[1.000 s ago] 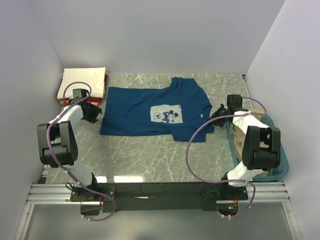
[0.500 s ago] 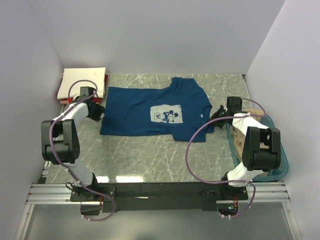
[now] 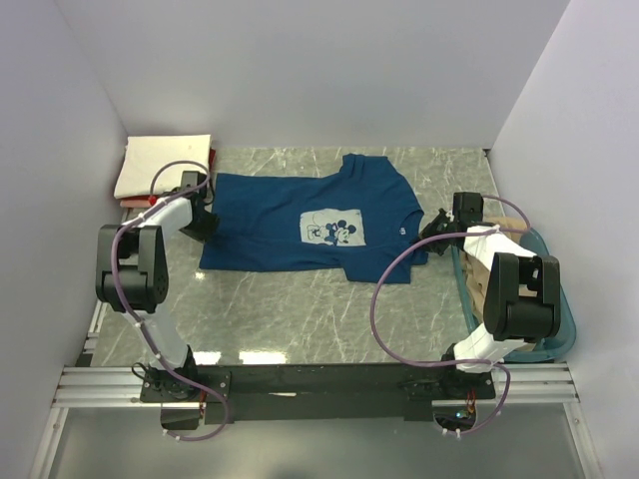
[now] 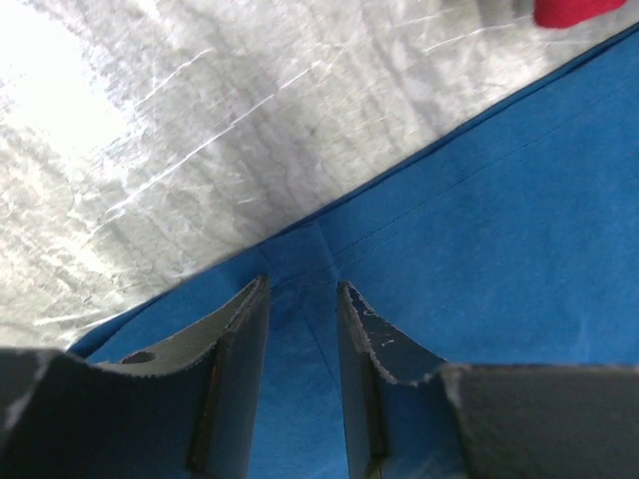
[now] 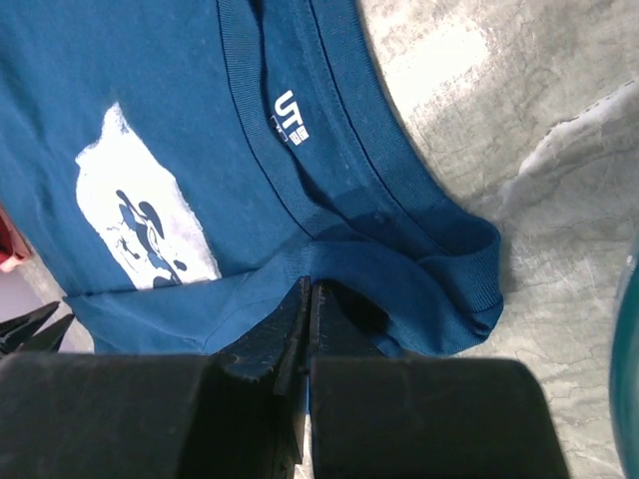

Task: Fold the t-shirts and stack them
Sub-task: Flatten the tshirt out

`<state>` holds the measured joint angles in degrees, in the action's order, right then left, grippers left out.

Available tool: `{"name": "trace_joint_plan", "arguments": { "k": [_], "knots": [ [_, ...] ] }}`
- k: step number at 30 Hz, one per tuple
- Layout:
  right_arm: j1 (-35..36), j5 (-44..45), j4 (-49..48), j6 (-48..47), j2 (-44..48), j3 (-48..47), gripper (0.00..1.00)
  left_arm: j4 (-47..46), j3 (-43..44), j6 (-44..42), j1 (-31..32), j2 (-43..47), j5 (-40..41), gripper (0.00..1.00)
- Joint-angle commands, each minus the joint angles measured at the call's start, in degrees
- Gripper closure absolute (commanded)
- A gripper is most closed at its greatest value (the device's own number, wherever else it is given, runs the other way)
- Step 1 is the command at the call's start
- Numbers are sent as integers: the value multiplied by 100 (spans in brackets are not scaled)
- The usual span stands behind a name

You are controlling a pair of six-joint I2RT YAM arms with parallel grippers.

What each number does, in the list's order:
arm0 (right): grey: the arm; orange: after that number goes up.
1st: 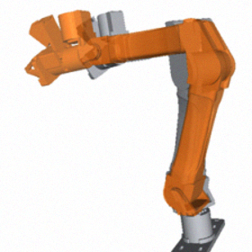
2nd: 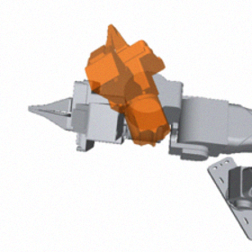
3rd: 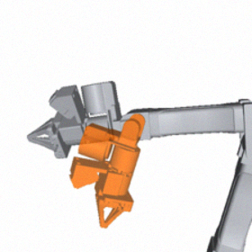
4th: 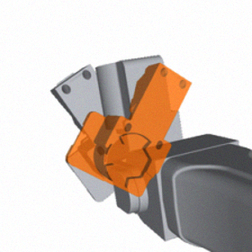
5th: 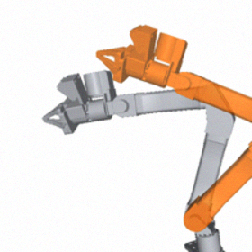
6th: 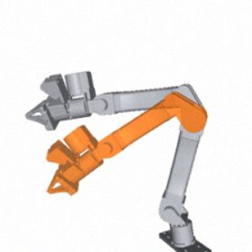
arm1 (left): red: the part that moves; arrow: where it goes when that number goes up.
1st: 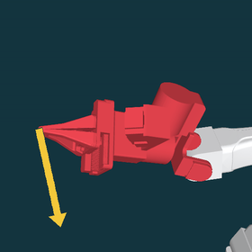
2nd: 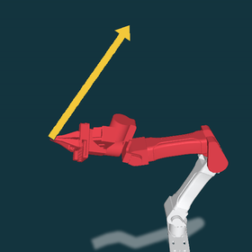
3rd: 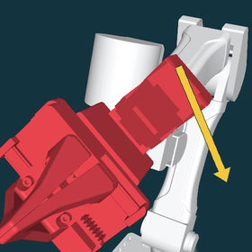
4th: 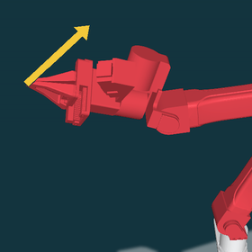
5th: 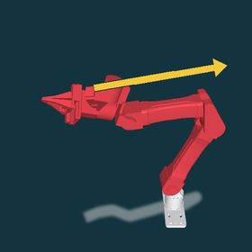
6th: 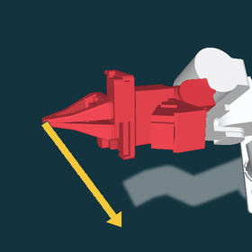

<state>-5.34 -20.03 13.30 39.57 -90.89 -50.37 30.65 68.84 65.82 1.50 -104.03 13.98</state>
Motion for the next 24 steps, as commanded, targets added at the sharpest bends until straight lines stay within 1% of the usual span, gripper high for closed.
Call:
{"name": "trace_joint_plan", "arguments": {
  "k": [1,6,10,16,17,22,24],
  "knots": [
    [51,-71,-187,42,116,27,100,221,288,194,96,-126,272,62],
    [60,-97,-214,42,63,45,100,248,279,238,140,-205,325,63],
    [60,-115,-240,51,36,36,100,248,262,247,149,-354,316,68],
    [69,-106,-214,33,63,36,100,204,191,212,149,-373,263,85],
    [69,-89,-205,24,63,36,100,204,200,203,149,-338,263,90],
    [69,-89,-187,24,89,27,100,266,288,-7,149,39,307,94],
    [69,-80,-170,24,115,27,100,335,323,-52,149,180,334,99]
  ]
}}
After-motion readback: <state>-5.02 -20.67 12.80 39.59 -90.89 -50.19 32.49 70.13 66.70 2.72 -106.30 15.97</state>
